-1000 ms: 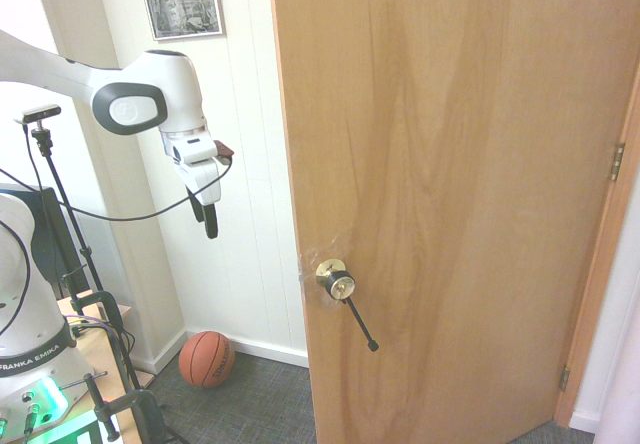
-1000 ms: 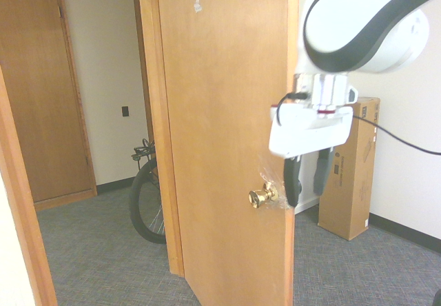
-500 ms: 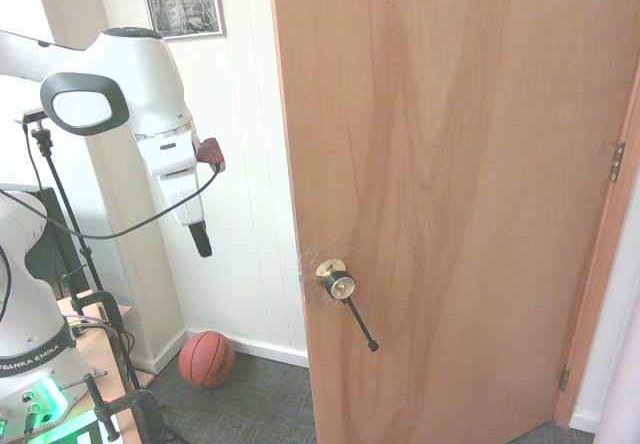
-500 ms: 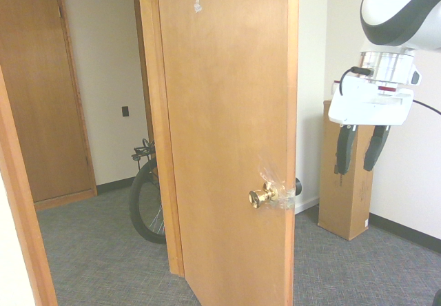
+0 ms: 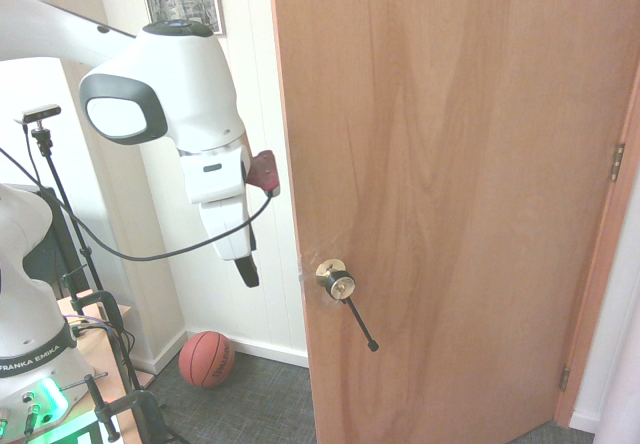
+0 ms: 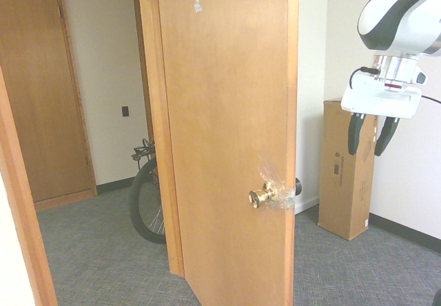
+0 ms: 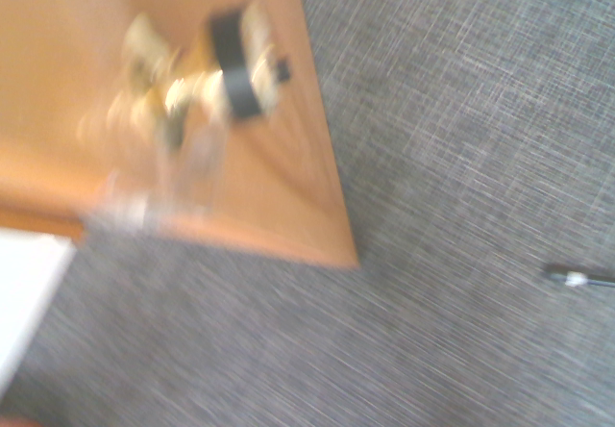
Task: Close the door
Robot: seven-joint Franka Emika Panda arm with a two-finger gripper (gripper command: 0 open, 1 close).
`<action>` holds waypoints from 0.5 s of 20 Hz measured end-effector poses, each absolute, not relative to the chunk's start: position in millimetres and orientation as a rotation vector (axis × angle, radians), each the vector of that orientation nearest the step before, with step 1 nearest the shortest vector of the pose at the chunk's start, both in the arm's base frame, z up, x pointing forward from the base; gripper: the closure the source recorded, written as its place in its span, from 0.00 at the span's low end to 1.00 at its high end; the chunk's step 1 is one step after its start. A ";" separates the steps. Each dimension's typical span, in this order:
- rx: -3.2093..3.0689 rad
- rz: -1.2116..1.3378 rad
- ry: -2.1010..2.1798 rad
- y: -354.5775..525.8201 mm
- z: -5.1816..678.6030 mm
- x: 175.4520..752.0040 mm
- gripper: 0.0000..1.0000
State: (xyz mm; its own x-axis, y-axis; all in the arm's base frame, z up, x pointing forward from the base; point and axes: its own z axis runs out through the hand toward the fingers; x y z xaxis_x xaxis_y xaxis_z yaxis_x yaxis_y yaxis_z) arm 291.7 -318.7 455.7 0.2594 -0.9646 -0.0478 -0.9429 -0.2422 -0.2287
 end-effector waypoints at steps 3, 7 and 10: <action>-2.183 -0.164 1.849 -339.7 450.2 319.8 0.00; -2.069 -0.156 1.895 -350.3 412.7 383.6 0.00; -2.018 -0.183 1.852 -331.8 376.3 432.0 0.00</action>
